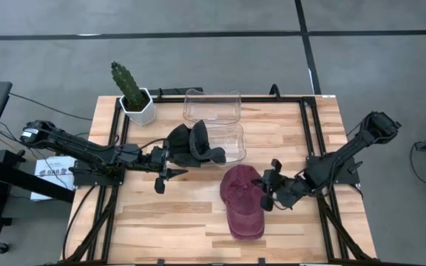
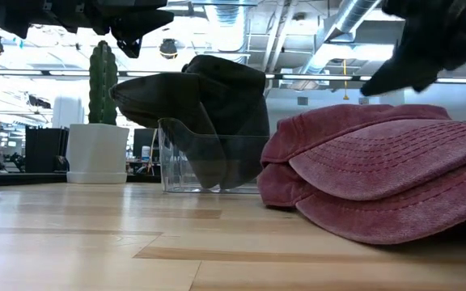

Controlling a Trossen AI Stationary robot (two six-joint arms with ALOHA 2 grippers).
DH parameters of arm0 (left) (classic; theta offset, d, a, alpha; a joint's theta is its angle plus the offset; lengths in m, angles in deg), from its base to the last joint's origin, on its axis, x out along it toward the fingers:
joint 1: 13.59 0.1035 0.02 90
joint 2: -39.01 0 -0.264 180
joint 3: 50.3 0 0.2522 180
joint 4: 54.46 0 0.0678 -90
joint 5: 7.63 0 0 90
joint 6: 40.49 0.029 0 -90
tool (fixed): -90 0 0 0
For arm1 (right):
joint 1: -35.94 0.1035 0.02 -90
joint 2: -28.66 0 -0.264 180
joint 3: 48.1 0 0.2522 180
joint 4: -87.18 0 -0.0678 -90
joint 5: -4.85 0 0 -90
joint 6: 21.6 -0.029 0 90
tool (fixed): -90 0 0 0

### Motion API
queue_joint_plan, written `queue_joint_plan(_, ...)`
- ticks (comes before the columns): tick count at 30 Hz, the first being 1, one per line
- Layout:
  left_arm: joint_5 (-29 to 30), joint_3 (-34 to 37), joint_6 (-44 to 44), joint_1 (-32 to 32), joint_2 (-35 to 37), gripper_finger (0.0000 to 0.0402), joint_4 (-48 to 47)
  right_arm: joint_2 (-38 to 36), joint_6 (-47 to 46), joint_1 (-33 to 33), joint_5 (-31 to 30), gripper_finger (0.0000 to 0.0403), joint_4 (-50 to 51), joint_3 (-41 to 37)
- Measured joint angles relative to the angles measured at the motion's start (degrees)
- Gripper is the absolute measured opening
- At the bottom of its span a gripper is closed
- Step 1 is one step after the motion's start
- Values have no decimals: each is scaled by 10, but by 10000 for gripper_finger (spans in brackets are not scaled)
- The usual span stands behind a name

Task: Pick & Place hat
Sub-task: Put the top red cap into the top transparent bin

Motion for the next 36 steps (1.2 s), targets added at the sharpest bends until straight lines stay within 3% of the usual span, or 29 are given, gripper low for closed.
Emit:
queue_joint_plan(5, 0, 0, 0, 0, 0, 131, 0, 0, -65, 3, 4, 6, 154, 63)
queue_joint_plan(9, 0, 0, 0, 0, 0, 131, 0, 0, -106, -3, 24, 32, 196, 78)
queue_joint_plan(15, 0, 0, 0, 0, 0, 131, 0, 0, -155, -36, 72, 119, 218, 67)
queue_joint_plan(20, 0, 0, 0, 0, 0, 131, 0, 4, -152, -51, 75, 196, 220, 64)
queue_joint_plan(24, 0, 0, 0, 0, 0, 131, 0, 30, -135, -61, 76, 234, 219, 63)
queue_joint_plan(31, 0, 0, 0, 0, 0, 131, 0, 112, -123, -86, 85, 234, 213, 63)
queue_joint_plan(36, 0, 0, 0, 0, 0, 131, 2, 140, -119, -105, 129, 195, 194, 63)
